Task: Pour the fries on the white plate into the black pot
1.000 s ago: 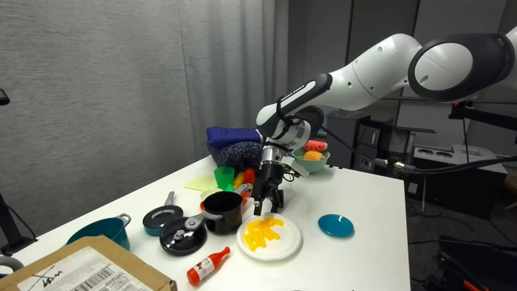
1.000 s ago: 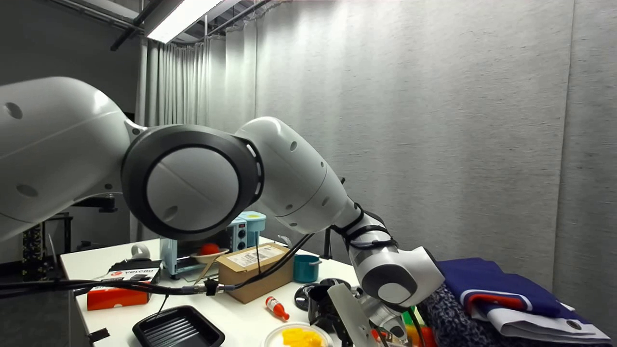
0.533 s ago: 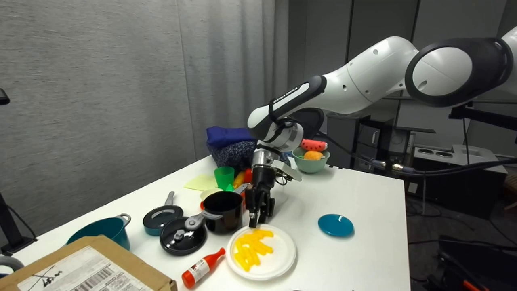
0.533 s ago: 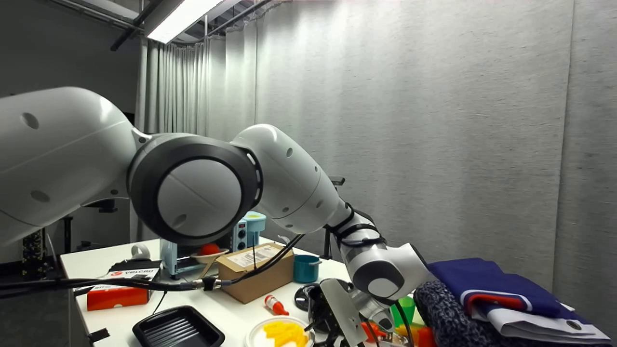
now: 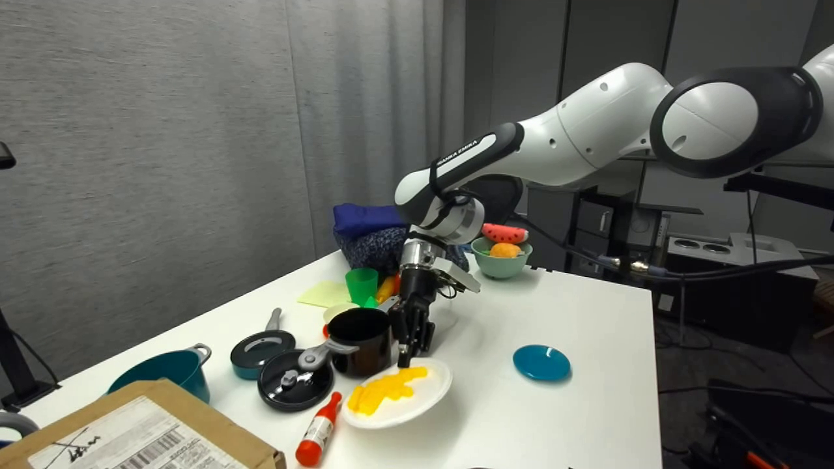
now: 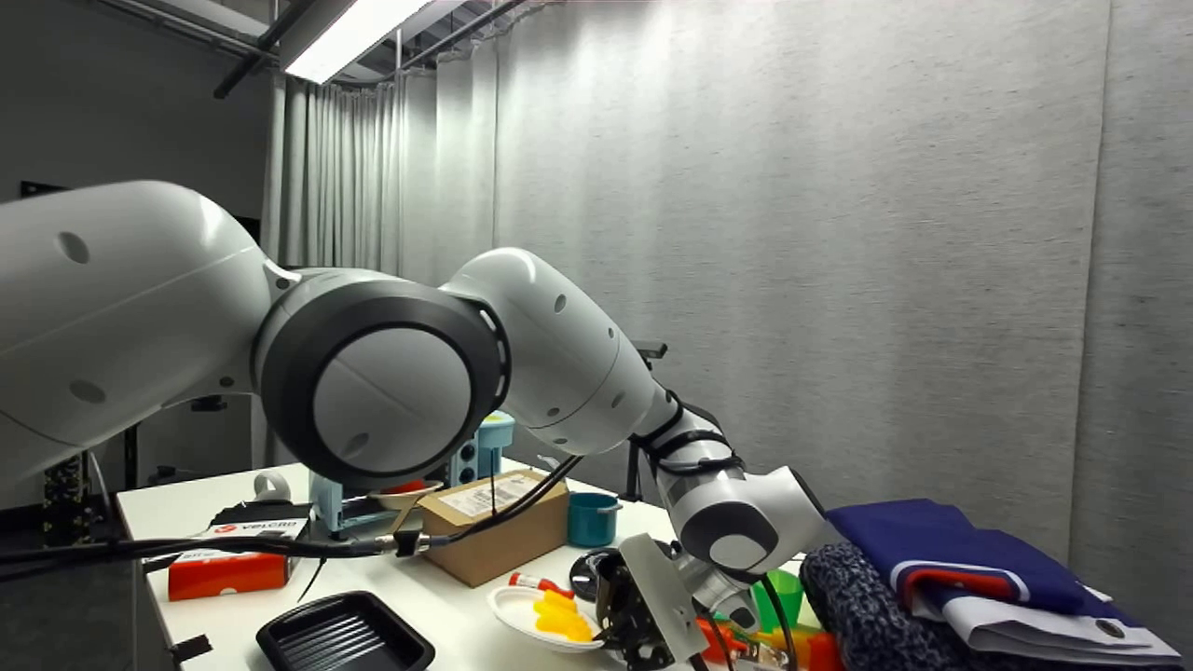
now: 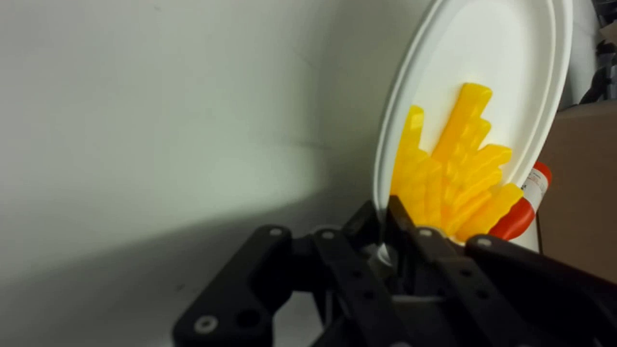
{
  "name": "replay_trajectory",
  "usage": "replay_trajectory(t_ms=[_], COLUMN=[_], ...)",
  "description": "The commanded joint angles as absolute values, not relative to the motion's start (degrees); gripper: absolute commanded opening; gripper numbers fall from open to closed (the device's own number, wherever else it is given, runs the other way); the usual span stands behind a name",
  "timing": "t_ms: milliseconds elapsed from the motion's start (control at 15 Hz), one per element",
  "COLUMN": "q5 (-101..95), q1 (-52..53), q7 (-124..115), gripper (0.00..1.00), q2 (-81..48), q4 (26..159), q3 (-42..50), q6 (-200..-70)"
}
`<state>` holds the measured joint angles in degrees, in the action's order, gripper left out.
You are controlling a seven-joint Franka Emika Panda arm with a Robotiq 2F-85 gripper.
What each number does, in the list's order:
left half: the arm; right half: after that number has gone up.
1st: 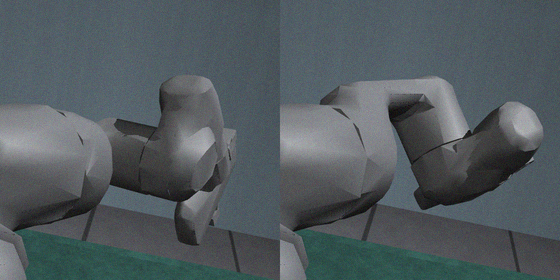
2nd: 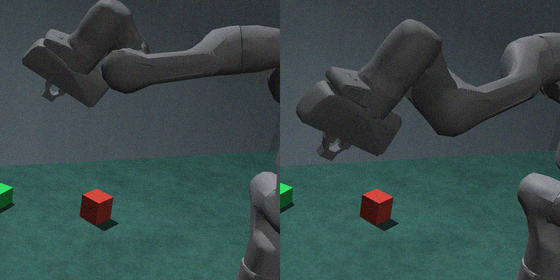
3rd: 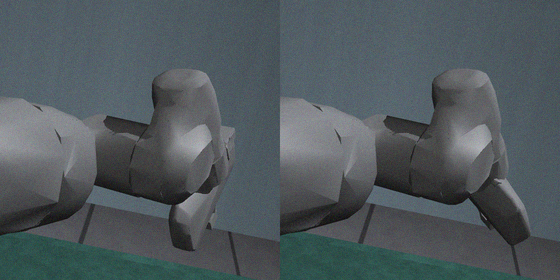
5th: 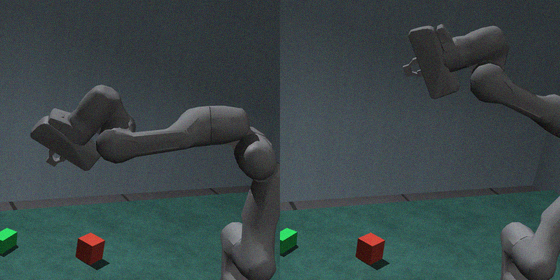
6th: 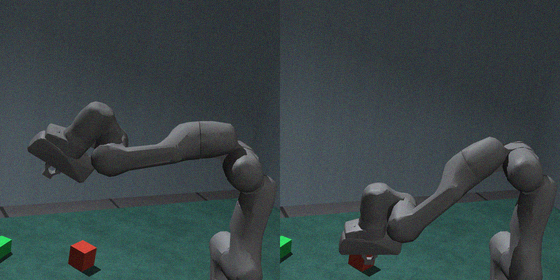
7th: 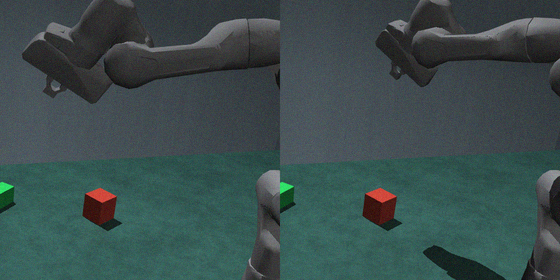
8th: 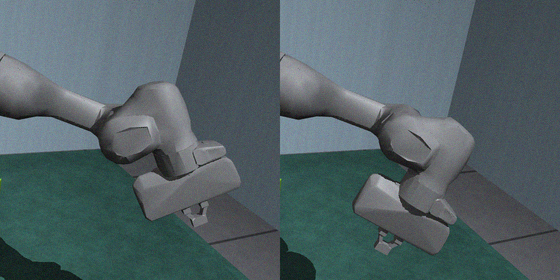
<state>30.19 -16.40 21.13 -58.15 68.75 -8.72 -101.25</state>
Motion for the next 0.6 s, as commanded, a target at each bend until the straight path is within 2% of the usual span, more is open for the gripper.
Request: replay_trajectory(t_ms=[0, 533], q5=[28.15, 21.28], q1=[-15.56, -14.89], q7=[20.49, 23.56], gripper=[0.02, 0.02], q2=[-59.41, -57.33], q4=[65.82, 66.50], q3=[-7.61, -6.88], q6=[-102.84, -101.77])
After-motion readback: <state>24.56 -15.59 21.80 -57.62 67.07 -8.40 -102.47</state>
